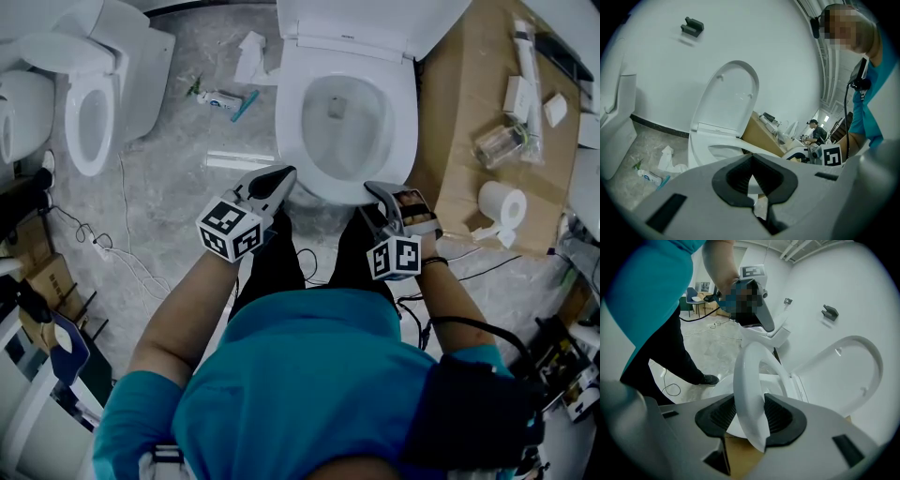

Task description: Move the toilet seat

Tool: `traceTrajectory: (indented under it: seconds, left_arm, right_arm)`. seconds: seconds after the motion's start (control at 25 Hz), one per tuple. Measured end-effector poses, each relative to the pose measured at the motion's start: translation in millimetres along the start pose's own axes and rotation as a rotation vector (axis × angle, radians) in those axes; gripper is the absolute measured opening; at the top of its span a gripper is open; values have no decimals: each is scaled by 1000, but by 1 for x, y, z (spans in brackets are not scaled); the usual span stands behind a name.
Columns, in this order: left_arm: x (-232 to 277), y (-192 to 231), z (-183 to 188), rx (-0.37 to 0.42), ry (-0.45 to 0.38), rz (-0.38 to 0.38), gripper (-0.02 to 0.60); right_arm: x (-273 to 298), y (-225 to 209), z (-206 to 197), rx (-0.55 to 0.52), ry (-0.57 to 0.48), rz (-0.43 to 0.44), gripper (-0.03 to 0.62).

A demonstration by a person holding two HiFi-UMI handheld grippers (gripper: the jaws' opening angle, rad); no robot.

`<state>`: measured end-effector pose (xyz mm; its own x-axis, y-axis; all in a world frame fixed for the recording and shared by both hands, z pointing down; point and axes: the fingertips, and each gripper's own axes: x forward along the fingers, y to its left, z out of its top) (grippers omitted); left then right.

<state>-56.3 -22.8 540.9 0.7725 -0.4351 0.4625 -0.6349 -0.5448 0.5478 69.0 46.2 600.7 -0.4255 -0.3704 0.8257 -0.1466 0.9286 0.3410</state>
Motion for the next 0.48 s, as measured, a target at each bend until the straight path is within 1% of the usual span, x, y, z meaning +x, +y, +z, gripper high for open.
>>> traceTrajectory:
  seconds: [0.24,0.48]
  left_arm:
    - [-2,-4,12,6,-27,-1,3]
    - [-7,-6,34,16,-67,9,3]
  right_arm:
    - [-9,-15,7,13,-22,-36,175]
    - [-18,-30,13,34,-54,-62,166]
